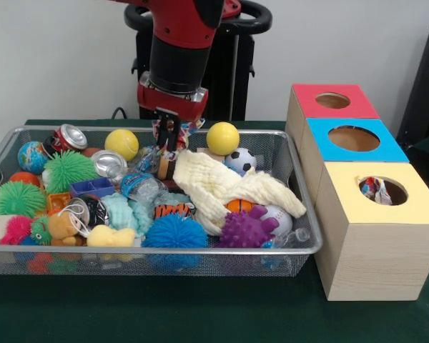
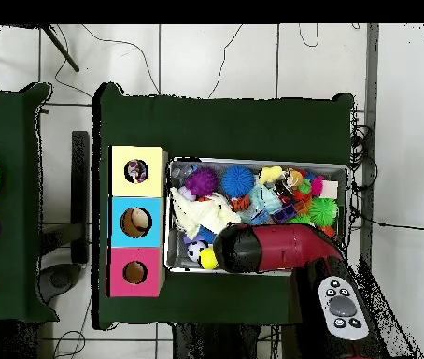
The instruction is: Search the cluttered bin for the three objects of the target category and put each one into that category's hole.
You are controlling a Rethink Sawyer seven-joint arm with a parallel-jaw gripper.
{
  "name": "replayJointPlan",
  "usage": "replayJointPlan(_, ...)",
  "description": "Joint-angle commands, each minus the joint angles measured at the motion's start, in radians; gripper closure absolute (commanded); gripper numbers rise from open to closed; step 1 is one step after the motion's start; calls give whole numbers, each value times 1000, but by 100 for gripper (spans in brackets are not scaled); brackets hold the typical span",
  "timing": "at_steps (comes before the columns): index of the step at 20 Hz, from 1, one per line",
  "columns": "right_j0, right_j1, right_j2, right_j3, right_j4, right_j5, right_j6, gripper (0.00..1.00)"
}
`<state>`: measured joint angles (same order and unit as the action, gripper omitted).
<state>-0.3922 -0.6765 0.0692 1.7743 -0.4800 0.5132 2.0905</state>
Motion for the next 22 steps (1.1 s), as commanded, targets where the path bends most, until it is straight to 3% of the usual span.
replayJointPlan(1,-32,-32,119,-6,51,157,-107,100)
replayJointPlan(9,-29,-36,129,-40,80,208,-100,100)
replayJointPlan(22,-21,-62,139,-45,192,304,-43,100)
